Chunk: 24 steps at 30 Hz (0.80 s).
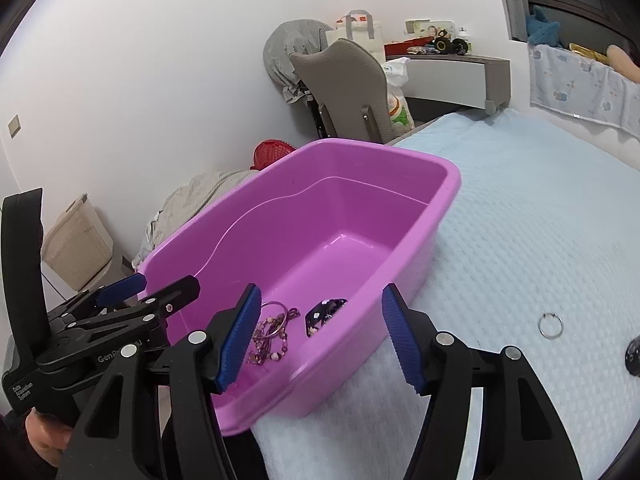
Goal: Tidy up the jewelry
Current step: 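Move both open tools back over the silver ring and black watch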
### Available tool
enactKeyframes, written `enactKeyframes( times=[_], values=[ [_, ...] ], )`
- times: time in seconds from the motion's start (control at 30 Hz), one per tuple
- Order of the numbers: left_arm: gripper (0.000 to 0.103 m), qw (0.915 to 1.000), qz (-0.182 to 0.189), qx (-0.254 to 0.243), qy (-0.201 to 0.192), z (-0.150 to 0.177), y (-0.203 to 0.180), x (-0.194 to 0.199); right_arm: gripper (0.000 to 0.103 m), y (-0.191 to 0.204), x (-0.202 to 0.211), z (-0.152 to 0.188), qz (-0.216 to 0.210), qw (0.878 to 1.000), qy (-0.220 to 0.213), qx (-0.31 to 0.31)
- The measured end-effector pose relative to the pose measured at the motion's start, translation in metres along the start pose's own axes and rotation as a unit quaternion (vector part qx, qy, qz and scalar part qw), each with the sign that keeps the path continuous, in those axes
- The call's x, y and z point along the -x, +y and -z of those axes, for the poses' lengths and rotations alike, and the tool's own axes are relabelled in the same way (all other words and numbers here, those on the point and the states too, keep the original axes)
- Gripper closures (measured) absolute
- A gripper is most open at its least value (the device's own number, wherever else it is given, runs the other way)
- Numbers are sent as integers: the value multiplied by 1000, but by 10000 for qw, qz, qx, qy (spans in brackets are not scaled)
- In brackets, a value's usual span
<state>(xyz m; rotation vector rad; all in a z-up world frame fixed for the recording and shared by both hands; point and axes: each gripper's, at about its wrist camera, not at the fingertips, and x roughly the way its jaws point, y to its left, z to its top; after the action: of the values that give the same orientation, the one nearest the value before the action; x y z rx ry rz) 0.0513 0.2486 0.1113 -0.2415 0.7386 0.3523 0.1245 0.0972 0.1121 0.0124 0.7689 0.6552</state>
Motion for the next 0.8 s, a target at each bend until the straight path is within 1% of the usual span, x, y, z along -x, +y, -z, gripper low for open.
enactKeyframes(
  times=[0.13, 0.23, 0.37, 0.53, 0.7, 0.8],
  values=[
    [19, 9999, 111, -80, -32, 6, -9, 10, 39, -9, 16, 12, 0, 9998, -29, -194],
    [19, 9996, 221, -196, -47, 12, -20, 17, 39, -18, 31, 25, 14, 9992, -62, -407],
    [19, 9986, 428, -305, -38, 18, -34, 26, 36, -33, 54, 44, 153, 9977, -171, -635],
    [19, 9960, 731, -513, -63, 26, -58, 40, 36, -58, 86, 73, 451, 9946, -241, -903],
    [19, 9914, 1093, -717, -76, 32, -84, 49, 36, -90, 115, 107, 893, 9879, -226, -1247],
    [19, 9894, 1143, -897, -68, 37, -102, 50, 36, -109, 131, 127, 1111, 9828, -281, -1450]
  ],
)
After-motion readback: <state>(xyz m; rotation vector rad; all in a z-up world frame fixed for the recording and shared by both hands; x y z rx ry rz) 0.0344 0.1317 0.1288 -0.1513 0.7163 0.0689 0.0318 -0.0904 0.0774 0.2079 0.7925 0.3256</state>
